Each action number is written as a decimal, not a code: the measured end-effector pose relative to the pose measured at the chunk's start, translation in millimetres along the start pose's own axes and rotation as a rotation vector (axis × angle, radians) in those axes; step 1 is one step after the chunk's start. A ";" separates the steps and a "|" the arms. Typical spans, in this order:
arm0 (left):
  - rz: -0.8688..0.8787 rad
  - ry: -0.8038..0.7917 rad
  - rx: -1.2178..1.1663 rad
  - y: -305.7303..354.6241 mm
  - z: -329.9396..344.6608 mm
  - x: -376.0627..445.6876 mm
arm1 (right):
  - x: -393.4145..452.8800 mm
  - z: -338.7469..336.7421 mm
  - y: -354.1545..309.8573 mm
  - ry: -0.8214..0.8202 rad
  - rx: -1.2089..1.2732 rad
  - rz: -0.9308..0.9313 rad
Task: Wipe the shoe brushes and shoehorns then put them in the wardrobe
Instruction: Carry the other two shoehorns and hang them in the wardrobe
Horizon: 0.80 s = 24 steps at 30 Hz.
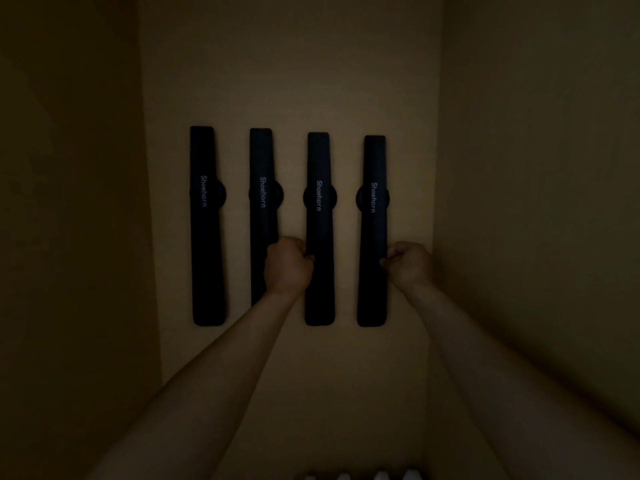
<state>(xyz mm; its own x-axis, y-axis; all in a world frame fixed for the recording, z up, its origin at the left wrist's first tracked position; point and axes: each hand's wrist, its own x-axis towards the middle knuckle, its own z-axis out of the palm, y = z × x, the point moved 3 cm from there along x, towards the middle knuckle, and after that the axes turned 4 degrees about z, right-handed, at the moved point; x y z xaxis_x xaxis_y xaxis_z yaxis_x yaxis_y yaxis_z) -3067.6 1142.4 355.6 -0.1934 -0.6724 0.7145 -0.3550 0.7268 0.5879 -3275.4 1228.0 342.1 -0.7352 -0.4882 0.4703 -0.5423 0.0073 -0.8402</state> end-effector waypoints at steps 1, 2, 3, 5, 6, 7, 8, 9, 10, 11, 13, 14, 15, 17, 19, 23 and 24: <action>0.000 0.004 0.000 0.1 0.0 0.1 | 0.0 0.1 0.0 -0.001 -0.001 0.001; 0.000 0.009 0.003 0.6 -0.2 0.0 | 0.0 0.3 -0.3 -0.002 -0.004 -0.002; -0.001 0.013 0.009 1.1 -0.3 -0.2 | 0.1 0.2 -0.5 -0.002 -0.009 -0.007; -0.003 0.016 0.015 1.1 0.0 -0.3 | 0.0 0.2 -0.6 -0.003 -0.007 -0.013; -0.001 0.014 0.014 0.9 0.3 -0.2 | -0.3 0.1 -0.8 -0.004 -0.003 -0.015; 0.000 0.013 0.011 0.7 0.4 -0.1 | -0.4 0.0 -0.9 -0.004 0.000 -0.018; 0.000 0.010 0.011 0.4 0.4 -0.1 | -0.7 0.0 -1.0 -0.006 0.004 -0.018; 0.000 0.006 0.013 0.3 0.4 0.3 | -1.1 0.0 -0.9 -0.007 0.009 -0.016; -0.002 0.002 0.015 0.2 0.4 0.5 | -1.7 -0.3 -1.1 -0.008 0.011 -0.013; -0.004 -0.001 0.015 0.3 0.4 0.6 | -2.1 -0.7 -1.1 -0.006 0.011 -0.009; -0.005 -0.003 0.014 1.0 0.5 0.2 | -2.5 -1.6 -0.9 -0.011 0.015 -0.005; -0.005 0.000 0.016 1.0 0.4 -0.2 | -2.7 -1.6 -0.6 -0.015 0.019 -0.005; -0.006 0.004 0.017 0.7 0.3 -0.4 | -2.6 -1.5 -0.3 -0.016 0.024 -0.004; -0.008 0.006 0.018 0.5 0.1 -0.9 | -3.1 -1.5 -0.1 -0.013 0.033 0.006; -0.008 0.006 0.023 0.9 -0.4 -1.0 | -3.2 -1.6 -0.7 -0.009 0.033 0.005; -0.016 0.003 0.025 1.7 -2.0 -2.0 | -4.9 -2.4 -2.6 -0.012 0.013 -0.004; -0.022 -0.003 0.016 1.7 -2.1 -2.1 | -5.1 -2.6 -2.8 -0.017 0.007 -0.002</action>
<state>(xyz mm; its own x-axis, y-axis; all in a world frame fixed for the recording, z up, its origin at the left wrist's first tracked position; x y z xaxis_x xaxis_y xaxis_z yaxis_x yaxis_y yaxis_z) -3065.9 1145.4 355.8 -0.1878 -0.6887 0.7003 -0.3738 0.7095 0.5975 -3271.1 1232.8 342.7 -0.7273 -0.5028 0.4671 -0.5406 0.0004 -0.8413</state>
